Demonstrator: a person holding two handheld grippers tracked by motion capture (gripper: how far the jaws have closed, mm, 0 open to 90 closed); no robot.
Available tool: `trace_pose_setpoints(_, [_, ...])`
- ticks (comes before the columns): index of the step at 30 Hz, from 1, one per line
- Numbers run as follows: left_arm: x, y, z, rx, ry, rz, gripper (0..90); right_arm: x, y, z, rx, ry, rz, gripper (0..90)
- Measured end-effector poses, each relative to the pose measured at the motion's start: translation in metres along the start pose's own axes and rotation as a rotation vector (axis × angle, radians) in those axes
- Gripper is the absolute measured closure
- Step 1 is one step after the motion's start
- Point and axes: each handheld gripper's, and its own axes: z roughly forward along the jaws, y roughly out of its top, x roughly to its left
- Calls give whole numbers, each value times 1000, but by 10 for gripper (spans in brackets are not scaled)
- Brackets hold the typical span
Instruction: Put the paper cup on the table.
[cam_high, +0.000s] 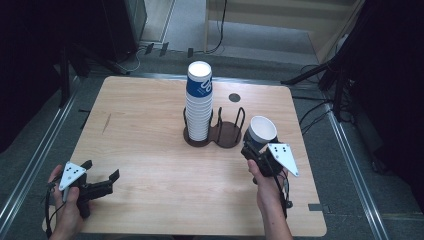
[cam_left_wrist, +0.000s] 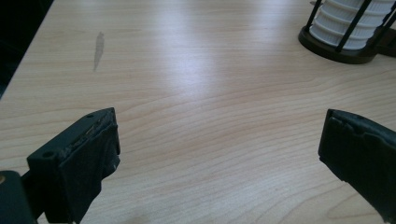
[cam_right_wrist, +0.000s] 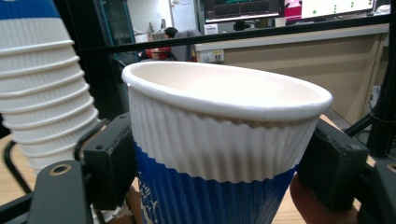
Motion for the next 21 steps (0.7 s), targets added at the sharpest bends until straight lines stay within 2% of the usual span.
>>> trace_pose_setpoints(2, [0,-1,0,3,33,9,0,-3,-1,2,1,-8,-4,215])
trace_pose_setpoints(9, [1,-2,1,-6,23,-4,0,-13,-6,10,1,-39,-14,215])
trace_pose_setpoints(12, [0,-3,2,-4,17,7,0,-18,-8,15,1,-43,-30,214])
trace_pose_setpoints(15, [0,-3,2,-5,26,8,0,-21,-10,18,8,-52,-27,214])
trace_pose_setpoints(17, [1,-3,2,0,48,-1,0,-26,-14,24,3,-64,-31,214])
trace_pose_setpoints(21, [2,-4,3,1,42,-19,0,-32,-18,32,4,-77,-60,214])
